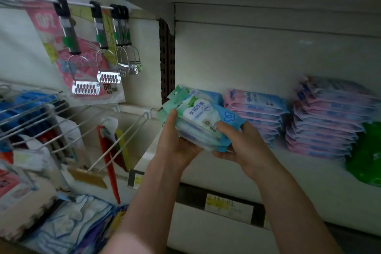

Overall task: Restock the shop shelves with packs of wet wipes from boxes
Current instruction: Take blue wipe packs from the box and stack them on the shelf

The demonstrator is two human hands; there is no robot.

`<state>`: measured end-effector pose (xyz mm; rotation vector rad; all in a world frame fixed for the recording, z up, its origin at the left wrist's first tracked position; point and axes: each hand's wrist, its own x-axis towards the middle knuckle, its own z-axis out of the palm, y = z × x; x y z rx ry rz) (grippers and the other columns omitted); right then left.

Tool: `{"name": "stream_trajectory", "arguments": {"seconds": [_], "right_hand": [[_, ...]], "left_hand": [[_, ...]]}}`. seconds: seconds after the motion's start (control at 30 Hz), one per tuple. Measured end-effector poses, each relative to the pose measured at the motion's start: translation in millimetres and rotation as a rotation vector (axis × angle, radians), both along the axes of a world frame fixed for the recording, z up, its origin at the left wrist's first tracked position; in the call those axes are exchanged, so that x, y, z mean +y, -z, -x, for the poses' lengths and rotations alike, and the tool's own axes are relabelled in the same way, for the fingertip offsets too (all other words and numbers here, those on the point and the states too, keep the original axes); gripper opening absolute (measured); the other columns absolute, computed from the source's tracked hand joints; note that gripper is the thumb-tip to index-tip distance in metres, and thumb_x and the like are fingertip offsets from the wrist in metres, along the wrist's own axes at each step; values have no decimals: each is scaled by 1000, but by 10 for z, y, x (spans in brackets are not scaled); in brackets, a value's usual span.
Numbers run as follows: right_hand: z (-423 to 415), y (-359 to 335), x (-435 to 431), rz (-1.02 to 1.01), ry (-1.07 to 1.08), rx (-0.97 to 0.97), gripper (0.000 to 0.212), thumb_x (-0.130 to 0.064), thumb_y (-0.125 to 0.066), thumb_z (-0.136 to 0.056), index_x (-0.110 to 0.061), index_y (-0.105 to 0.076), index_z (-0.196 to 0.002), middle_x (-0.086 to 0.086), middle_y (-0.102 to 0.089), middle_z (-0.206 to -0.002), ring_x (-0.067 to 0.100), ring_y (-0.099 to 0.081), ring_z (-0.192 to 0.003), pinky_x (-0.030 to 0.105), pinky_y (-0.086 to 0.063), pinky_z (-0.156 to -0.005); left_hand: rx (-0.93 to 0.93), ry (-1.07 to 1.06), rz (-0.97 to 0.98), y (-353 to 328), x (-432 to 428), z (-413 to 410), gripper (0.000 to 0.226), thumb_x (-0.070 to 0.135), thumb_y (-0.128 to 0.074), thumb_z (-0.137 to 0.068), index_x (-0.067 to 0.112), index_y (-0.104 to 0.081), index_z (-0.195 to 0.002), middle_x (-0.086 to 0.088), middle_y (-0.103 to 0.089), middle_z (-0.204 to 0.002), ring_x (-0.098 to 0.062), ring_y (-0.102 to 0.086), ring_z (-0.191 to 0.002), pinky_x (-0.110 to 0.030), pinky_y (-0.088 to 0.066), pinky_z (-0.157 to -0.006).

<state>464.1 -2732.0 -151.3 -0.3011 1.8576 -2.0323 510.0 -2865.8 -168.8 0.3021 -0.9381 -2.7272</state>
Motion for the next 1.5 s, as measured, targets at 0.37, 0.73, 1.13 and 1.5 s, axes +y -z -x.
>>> {"name": "stream_trajectory", "arguments": {"seconds": [0.37, 0.73, 1.13, 1.5], "right_hand": [[673, -565, -428, -178, 43, 133, 24, -19, -43, -101, -11, -55, -120, 14, -66, -110, 22, -67, -77, 33, -57, -51], [1222, -682, -791, -621, 100, 330, 32, 6, -42, -95, 7, -52, -125, 15, -54, -118, 34, -58, -102, 39, -52, -75], [1358, -643, -902, -1085, -118, 776, 62, -50, -70, -77, -21, -54, -129, 6, -43, -133, 23, -48, -120, 31, -42, -99], [1306, -610, -787, -1050, -160, 1018, 27, -17, -65, -87, -16, -60, -113, 5, -53, -117, 20, -52, -106, 26, -38, -83]], "left_hand": [[-211, -99, 429, -427, -642, 377, 32, 22, -65, -89, 20, -54, -119, -10, -69, -100, -23, -70, -73, -31, -56, -56], [-388, -10, 1257, -643, -1055, 811, 35, 2, -71, -81, 16, -56, -109, 2, -61, -95, -10, -59, -80, -20, -47, -65], [-376, -107, 1489, -403, -1127, 1081, 84, 10, -67, -84, 31, -21, -151, 1, -51, -135, -20, -54, -114, -30, -45, -95], [-479, -121, 1833, -475, -1170, 1125, 68, 26, -64, -88, 32, -32, -147, -6, -40, -138, -26, -47, -119, -37, -42, -103]]}}
